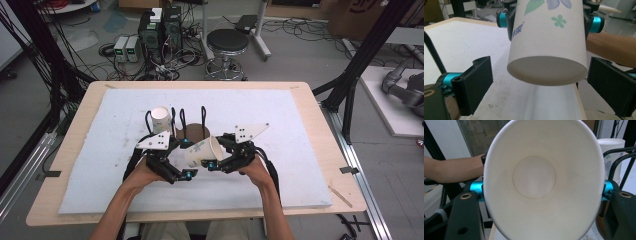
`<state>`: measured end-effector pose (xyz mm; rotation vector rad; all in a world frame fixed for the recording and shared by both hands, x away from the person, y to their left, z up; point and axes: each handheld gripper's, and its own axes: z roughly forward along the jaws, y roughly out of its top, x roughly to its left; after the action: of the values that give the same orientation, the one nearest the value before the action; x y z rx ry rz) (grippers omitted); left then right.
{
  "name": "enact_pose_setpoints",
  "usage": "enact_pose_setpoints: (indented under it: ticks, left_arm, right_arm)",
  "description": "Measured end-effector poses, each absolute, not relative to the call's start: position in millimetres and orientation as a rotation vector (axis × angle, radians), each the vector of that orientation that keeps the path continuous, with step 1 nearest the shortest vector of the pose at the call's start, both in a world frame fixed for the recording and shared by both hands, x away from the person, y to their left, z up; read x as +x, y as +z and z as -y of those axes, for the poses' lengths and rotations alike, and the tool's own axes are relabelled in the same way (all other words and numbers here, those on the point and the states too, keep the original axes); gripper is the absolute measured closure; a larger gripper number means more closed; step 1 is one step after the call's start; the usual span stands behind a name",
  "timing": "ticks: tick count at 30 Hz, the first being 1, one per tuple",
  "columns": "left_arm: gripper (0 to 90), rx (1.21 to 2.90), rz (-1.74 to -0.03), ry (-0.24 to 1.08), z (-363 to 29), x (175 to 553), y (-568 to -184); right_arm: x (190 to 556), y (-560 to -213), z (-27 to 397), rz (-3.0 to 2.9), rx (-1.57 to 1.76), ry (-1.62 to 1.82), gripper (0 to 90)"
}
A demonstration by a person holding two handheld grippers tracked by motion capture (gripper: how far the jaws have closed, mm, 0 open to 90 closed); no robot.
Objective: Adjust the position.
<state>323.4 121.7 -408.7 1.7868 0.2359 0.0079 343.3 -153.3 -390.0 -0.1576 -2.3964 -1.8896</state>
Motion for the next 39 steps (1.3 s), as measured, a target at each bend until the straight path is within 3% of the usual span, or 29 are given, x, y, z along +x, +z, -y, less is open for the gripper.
enact_pose_setpoints:
  ticks: [9,18,32,39]
  left_arm:
    - [6.5,1.900,-0.460,0.157,-167,311,-411]
    - [6.5,1.852,-0.677,0.296,-210,304,-426]
    - [6.5,1.790,-0.874,0.515,-233,297,-447]
    - [6.5,1.783,-0.907,0.536,-235,298,-454]
  right_arm:
    - [347,-385,164,2.530,-0.261,-1.791,31.9]
    - [354,-375,177,2.661,-0.380,-1.653,31.8]
    - [375,-364,178,2.953,-0.610,-1.202,31.7]
    - [389,-362,169,3.079,-0.699,-0.936,31.8]
